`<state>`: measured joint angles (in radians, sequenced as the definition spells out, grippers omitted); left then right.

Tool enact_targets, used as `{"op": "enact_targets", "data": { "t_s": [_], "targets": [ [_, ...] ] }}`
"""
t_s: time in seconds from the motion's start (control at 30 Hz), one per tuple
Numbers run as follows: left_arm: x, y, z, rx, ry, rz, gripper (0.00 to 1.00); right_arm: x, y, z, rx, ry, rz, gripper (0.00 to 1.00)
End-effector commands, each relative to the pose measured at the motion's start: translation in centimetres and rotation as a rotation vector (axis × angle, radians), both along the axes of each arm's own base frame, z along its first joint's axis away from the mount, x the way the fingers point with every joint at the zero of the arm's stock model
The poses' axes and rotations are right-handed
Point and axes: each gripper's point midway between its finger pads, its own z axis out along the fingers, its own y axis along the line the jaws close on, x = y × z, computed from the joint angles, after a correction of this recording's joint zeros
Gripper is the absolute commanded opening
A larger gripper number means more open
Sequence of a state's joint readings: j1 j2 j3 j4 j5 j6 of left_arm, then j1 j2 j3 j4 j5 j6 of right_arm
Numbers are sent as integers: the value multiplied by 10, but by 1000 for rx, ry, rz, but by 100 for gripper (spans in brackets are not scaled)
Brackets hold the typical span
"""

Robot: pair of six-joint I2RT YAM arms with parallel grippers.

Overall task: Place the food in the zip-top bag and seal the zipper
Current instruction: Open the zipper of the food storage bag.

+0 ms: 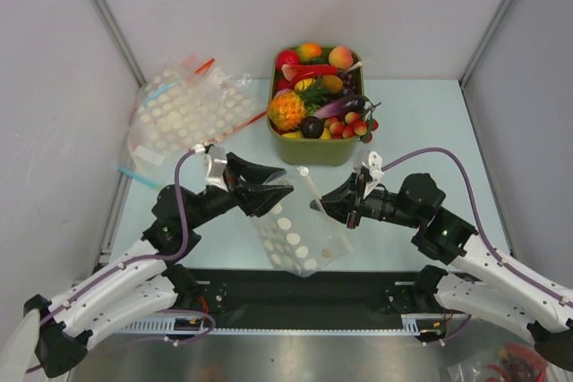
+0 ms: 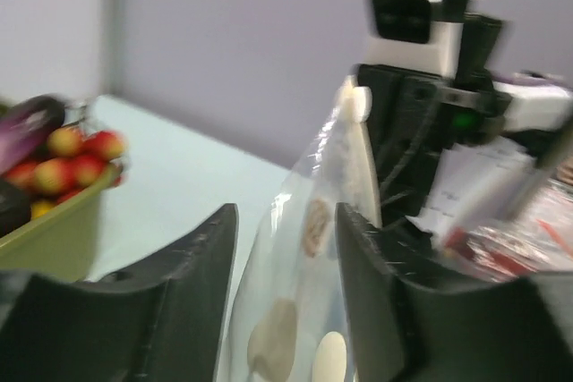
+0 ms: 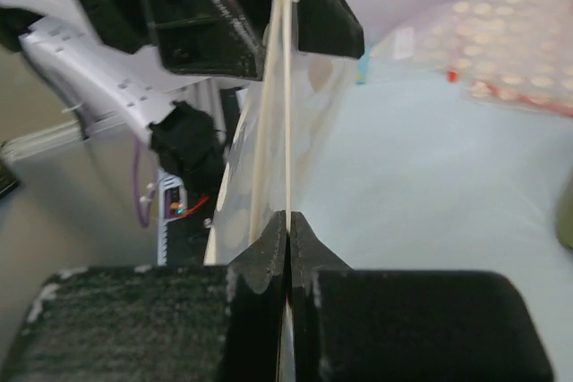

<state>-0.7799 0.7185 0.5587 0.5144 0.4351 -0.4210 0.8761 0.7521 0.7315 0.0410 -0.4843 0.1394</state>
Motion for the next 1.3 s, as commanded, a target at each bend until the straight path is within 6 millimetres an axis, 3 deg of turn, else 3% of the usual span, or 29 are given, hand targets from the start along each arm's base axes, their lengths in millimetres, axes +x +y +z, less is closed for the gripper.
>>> {"op": "enact_targets", "data": {
  "t_s": [0.0,0.03,0.1,0.2,0.33,0.5,0.7,0.83,0.97,1.03,1.17,1.27],
  "targets": [
    [49,23,-9,48,118,302,60,40,-12,17,32,34,-252,0],
    [54,25,-11,56,138,332,62,62,-23,13,30,56,-390,0],
    [66,33,-18,78,190,413,68,82,-38,6,24,99,-539,0],
    [77,40,-23,93,242,486,71,93,-50,7,55,136,-637,0],
    [77,33,-27,128,247,500,70,102,-57,12,137,241,-729,0],
    [73,21,-26,172,213,502,70,117,-58,0,141,355,-859,0],
    [66,2,-27,218,192,448,71,112,-45,-2,139,360,-849,0],
    [77,26,-31,214,233,591,73,117,-63,-1,135,335,-955,0],
    [91,72,-30,147,305,821,75,115,-75,7,185,324,-980,0],
    [90,76,-27,128,309,826,76,113,-79,11,224,330,-980,0],
    [81,48,-20,102,262,676,76,111,-71,11,235,338,-936,0],
    [70,14,-23,152,232,516,70,113,-60,4,205,364,-923,0]
  ]
}}
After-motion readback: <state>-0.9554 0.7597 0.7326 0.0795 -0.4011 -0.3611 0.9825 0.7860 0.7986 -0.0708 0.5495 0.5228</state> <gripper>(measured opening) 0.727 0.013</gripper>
